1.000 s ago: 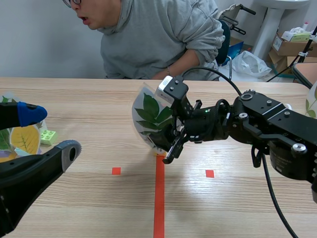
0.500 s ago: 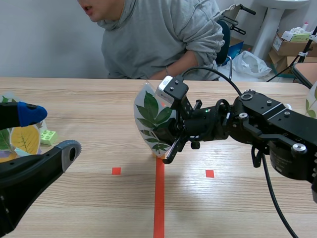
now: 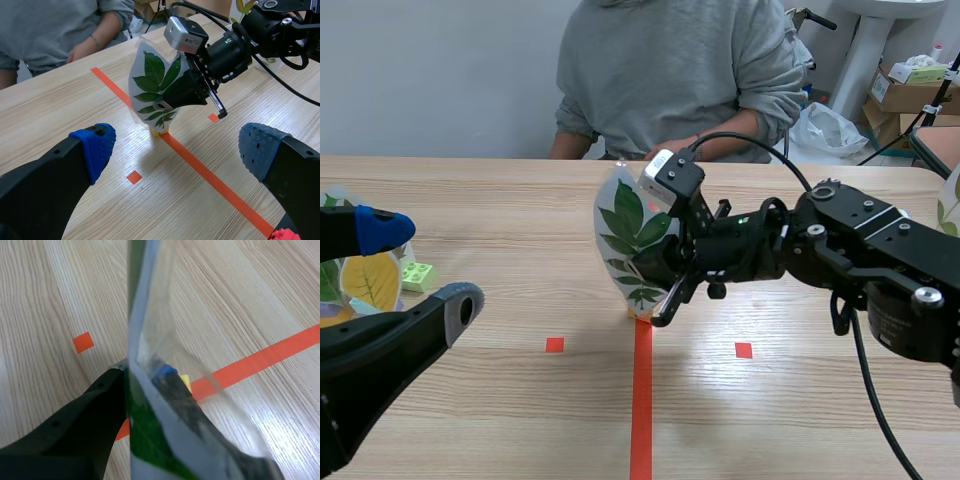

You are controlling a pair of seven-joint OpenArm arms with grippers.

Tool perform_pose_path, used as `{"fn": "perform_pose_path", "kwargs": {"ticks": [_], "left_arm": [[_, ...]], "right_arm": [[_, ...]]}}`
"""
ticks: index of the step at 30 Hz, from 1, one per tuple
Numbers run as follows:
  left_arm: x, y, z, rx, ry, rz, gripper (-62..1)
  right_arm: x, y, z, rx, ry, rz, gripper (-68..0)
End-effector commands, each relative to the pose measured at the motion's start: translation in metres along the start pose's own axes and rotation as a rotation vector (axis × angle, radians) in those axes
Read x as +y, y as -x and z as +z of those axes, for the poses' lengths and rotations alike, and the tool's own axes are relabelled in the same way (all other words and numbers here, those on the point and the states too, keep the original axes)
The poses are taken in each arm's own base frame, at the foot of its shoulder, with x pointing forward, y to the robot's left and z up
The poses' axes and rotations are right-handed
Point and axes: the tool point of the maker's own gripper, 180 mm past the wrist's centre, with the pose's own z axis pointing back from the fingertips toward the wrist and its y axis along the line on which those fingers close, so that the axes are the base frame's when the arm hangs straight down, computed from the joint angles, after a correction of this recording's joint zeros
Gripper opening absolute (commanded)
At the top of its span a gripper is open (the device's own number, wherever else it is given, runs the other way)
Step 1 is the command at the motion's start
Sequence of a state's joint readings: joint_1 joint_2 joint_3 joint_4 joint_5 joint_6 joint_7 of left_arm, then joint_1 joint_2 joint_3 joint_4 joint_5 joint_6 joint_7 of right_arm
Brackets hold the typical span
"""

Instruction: Do the leaf sorting experiment

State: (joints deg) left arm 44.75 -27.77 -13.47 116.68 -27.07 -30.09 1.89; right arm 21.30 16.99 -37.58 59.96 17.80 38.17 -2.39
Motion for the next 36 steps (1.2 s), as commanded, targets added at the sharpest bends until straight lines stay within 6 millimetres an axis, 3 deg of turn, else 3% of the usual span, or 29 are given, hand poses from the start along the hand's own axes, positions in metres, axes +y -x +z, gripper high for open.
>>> {"fn": "perform_pose_path", "kwargs": {"ticks": [1,8,14,25,36], "left_arm": [[-0.001,-0.009,-0.001,-0.036,0.001,0.001,-8.0],[-0.001,-0.012,-0.001,-0.053,0.001,0.001,-8.0],[-0.001,-0.012,-0.001,-0.055,0.002,0.001,-8.0],[-0.001,-0.012,-0.001,-0.055,0.002,0.001,-8.0],[-0.001,-0.013,-0.001,-0.062,0.001,0.001,-8.0]], "right_arm": [[-0.018,-0.019,0.011,-0.063,0.052,0.002,-66.0],[-0.048,-0.026,0.040,-0.105,0.178,-0.052,-66.0],[-0.079,-0.013,0.074,-0.110,0.335,-0.114,-66.0],[-0.117,0.029,0.151,-0.130,0.602,-0.286,-66.0],[-0.127,0.075,0.230,-0.096,0.836,-0.407,-66.0]]}}
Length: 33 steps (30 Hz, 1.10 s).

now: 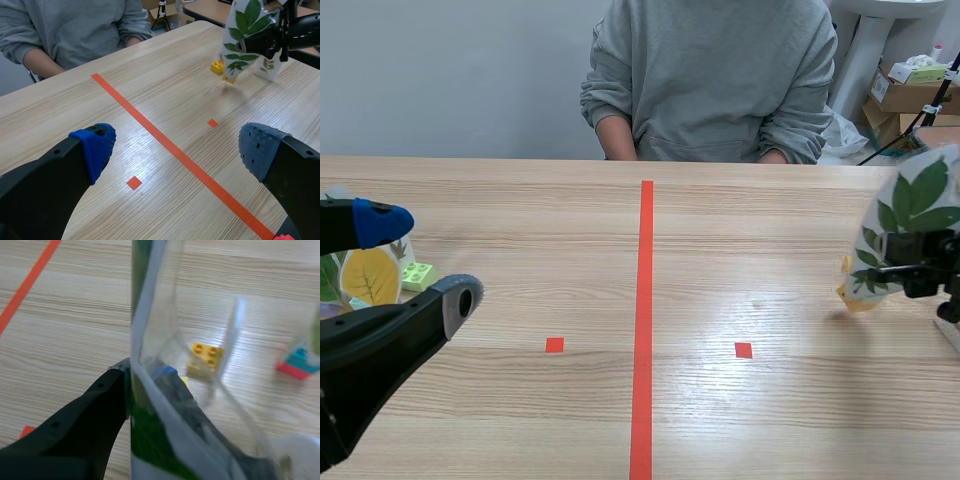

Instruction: Do the leaf sorting experiment

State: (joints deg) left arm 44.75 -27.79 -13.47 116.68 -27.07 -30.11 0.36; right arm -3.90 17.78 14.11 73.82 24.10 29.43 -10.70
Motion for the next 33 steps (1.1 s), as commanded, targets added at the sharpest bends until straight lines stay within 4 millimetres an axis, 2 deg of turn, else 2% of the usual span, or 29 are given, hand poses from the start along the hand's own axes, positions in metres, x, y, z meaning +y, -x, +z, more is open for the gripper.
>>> {"fn": "perform_pose_path", "kwargs": {"ticks": [1,10,15,25,33], "left_arm": [[-0.001,-0.009,-0.001,-0.035,0.001,0.001,-8.0],[0.000,-0.010,-0.002,-0.040,0.000,-0.003,-8.0],[0.001,-0.012,-0.003,-0.047,0.000,-0.010,-8.0],[0.001,-0.012,-0.003,-0.047,0.000,-0.010,-8.0],[0.001,-0.012,-0.003,-0.047,0.000,-0.010,-8.0]], "right_arm": [[-0.010,-0.014,0.005,-0.037,0.021,0.011,-66.0],[-0.053,0.006,0.036,-0.009,0.163,-0.048,-66.0],[-0.066,0.015,0.044,0.013,0.227,-0.064,-66.0],[-0.072,0.029,0.046,0.070,0.283,-0.061,-66.0],[-0.072,0.030,0.046,0.073,0.287,-0.059,-66.0]]}}
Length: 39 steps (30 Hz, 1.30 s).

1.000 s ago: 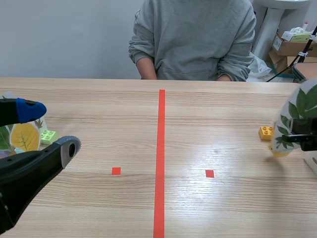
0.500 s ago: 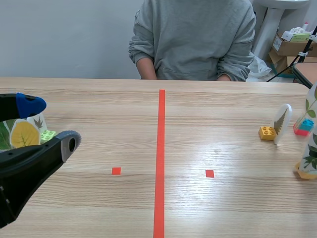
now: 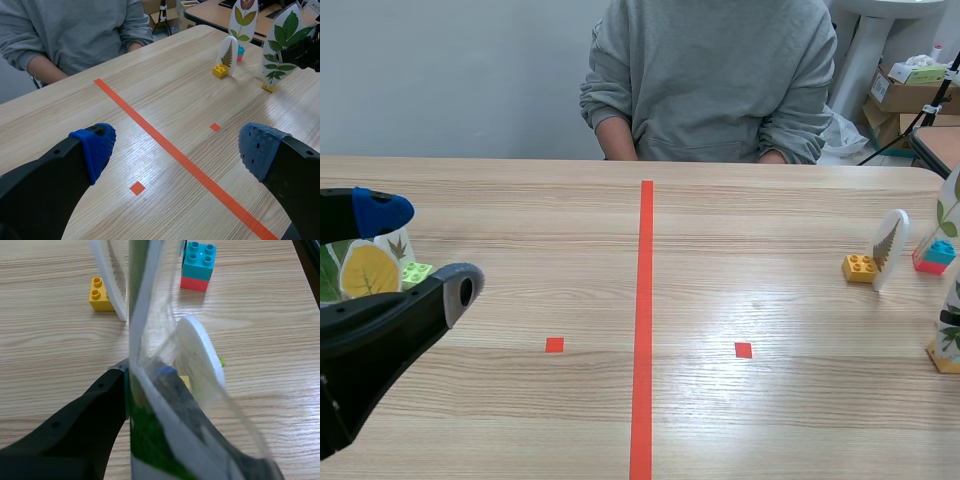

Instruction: Do the leaf sorting experiment

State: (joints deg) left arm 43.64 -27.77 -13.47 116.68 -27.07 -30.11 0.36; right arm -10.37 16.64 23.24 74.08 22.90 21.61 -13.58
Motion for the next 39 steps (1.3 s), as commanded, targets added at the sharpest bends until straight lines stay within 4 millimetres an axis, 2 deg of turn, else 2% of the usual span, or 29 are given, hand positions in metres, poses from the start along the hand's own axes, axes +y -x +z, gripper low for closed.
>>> {"fn": "perform_pose_path", "kwargs": {"ticks": [1,5,10,15,19,25,27,34,39], "left_arm": [[-0.002,-0.008,-0.001,-0.033,0.002,0.003,-8.0],[-0.002,-0.008,-0.001,-0.033,0.002,0.003,-8.0],[-0.002,-0.008,-0.001,-0.033,0.002,0.003,-8.0],[-0.002,-0.008,-0.001,-0.033,0.002,0.003,-8.0],[-0.002,-0.008,-0.001,-0.033,0.002,0.003,-8.0],[-0.002,-0.008,-0.001,-0.033,0.002,0.003,-8.0],[-0.002,-0.008,-0.001,-0.032,0.002,0.003,-8.0],[-0.002,-0.007,-0.001,-0.029,0.002,0.004,-8.0],[-0.002,-0.007,-0.001,-0.029,0.002,0.004,-8.0]], "right_arm": [[-0.005,-0.017,0.001,-0.046,0.011,0.014,-66.0],[-0.005,-0.017,0.001,-0.046,0.011,0.014,-64.4],[-0.005,-0.018,0.001,-0.050,0.010,0.013,-53.7],[-0.005,-0.019,0.001,-0.058,0.010,0.013,-46.5],[-0.005,-0.021,0.001,-0.070,0.009,0.013,-35.1],[-0.004,-0.024,0.001,-0.080,0.005,0.001,-12.1],[-0.002,-0.025,0.001,-0.085,-0.010,-0.004,-6.8],[-0.001,-0.036,0.005,-0.098,-0.050,0.012,-5.2],[-0.006,-0.060,0.017,-0.131,-0.057,0.031,-5.2]]}}
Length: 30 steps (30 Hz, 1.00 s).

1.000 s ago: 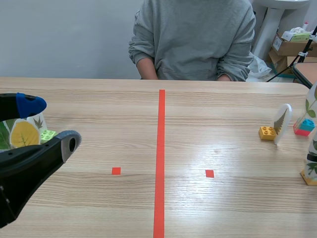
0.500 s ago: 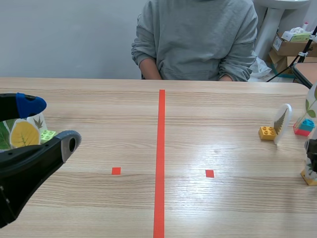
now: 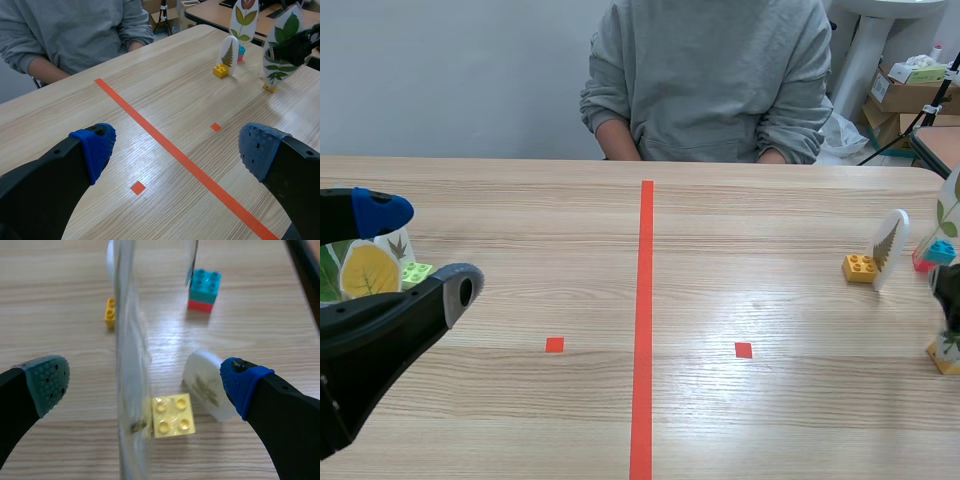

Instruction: Do the leaf sorting experiment

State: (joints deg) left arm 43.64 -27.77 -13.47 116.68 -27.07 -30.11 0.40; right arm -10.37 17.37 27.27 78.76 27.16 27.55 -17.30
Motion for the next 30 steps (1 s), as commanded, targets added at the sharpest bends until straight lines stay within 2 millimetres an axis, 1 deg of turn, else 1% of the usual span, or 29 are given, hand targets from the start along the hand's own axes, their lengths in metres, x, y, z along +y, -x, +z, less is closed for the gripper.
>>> {"fn": "perform_pose_path", "kwargs": {"ticks": [1,6,8,13,16,18,22,24,28,30], "left_arm": [[-0.002,-0.007,-0.001,-0.030,0.002,0.004,-8.0],[-0.002,-0.007,-0.001,-0.030,0.002,0.004,-8.0],[-0.002,-0.007,-0.001,-0.030,0.002,0.004,-8.0],[-0.002,-0.007,-0.001,-0.030,0.002,0.004,-8.0],[-0.002,-0.007,-0.001,-0.030,0.002,0.003,-8.0],[-0.002,-0.008,-0.001,-0.030,0.002,0.003,-8.0],[-0.002,-0.008,-0.001,-0.030,0.002,0.003,-8.0],[-0.002,-0.008,-0.001,-0.030,0.002,0.003,-8.0],[-0.002,-0.008,-0.001,-0.031,0.002,0.003,-8.0],[-0.002,-0.008,-0.001,-0.031,0.002,0.003,-8.0]], "right_arm": [[-0.006,-0.034,0.007,-0.078,-0.002,0.031,-5.2],[0.001,-0.063,0.023,-0.131,-0.054,0.085,-5.2],[0.012,-0.074,0.030,-0.155,-0.110,0.130,-5.2],[0.047,-0.101,0.048,-0.229,-0.292,0.223,-5.2],[0.056,-0.115,0.056,-0.265,-0.334,0.230,-5.2],[0.061,-0.121,0.060,-0.270,-0.353,0.247,-5.2],[0.076,-0.126,0.066,-0.266,-0.405,0.260,-5.2],[0.089,-0.123,0.067,-0.248,-0.455,0.257,-5.2],[0.121,-0.108,0.069,-0.199,-0.569,0.234,-5.2],[0.138,-0.098,0.071,-0.171,-0.628,0.215,-5.2]]}}
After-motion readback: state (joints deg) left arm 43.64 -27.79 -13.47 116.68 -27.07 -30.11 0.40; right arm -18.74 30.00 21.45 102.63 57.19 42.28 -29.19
